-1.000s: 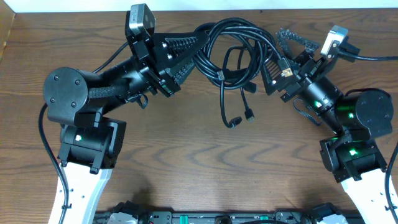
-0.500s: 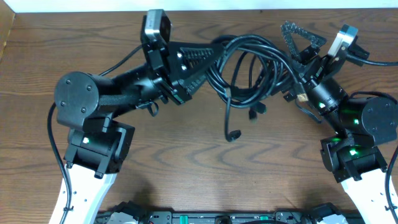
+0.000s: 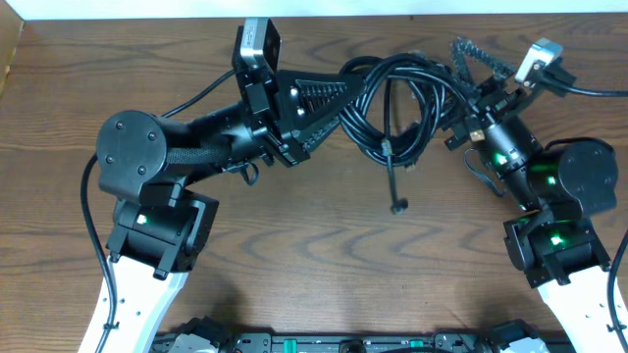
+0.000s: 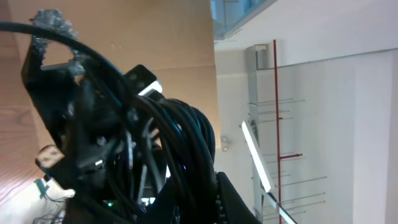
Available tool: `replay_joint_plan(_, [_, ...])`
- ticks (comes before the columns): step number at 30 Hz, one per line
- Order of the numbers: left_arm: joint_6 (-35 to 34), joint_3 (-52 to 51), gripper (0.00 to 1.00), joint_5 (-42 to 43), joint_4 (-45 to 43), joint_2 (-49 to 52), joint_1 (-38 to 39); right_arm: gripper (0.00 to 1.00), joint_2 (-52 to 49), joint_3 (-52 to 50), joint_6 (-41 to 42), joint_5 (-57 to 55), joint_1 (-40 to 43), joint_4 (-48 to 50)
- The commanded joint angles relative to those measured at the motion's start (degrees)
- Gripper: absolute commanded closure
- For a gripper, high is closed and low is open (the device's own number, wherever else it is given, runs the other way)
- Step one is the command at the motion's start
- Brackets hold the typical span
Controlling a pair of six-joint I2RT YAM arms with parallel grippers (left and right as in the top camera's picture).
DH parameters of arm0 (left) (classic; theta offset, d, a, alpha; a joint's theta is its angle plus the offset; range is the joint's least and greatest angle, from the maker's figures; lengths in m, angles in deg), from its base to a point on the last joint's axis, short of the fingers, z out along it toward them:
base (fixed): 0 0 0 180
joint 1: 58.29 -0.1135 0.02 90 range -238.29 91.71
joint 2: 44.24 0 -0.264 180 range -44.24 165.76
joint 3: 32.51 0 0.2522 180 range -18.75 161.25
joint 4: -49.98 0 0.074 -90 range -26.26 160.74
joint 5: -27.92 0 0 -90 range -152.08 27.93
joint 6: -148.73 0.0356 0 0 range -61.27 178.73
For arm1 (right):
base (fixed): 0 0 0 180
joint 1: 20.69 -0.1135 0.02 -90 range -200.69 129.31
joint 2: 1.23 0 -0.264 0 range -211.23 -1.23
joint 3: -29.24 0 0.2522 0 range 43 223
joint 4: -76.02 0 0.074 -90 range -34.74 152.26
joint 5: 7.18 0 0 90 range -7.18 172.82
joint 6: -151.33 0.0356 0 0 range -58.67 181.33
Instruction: Untangle cables
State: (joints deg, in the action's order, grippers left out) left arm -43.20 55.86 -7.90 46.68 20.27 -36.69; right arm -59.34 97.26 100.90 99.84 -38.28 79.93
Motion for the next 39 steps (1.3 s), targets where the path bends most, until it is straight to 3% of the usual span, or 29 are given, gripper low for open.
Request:
replay_joint_plan(1, [0.74,1.27,0.93,1.95,-0.85,-0.55,0.44,0.05,0.02,0.31,2.47,-6.6,0.04,-3.13])
replay_joint_plan(8, [0.74,1.27,0.93,1.92,-0.85,-0.55,0.44,0.04,0.02,0.31,2.62,-8.83,0.04,-9.44])
replay_joint_plan(15, [0.72,1.27,0.93,0.42,-0.85,-0.55,0.26,0.04,0.13,0.31,-0.24,-0.7,0.04,-11.28])
replay_joint_plan(25, [0.7,1.27,0.93,0.09,-0.87,-0.55,0.28,0.05,0.13,0.31,-0.24,-2.93,2.08,-24.85])
replay_joint_plan(33, [0.7,1.27,0.92,-2.27,-0.87,-0.55,0.26,0.06,0.35,0.31,-6.1,13.57,2.6,-18.18])
replay_joint_plan(39, [0.7,1.27,0.93,-3.69,-0.87,-0.55,-0.39,0.07,1.05,0.31,-5.03,16.96,2.6,-10.38])
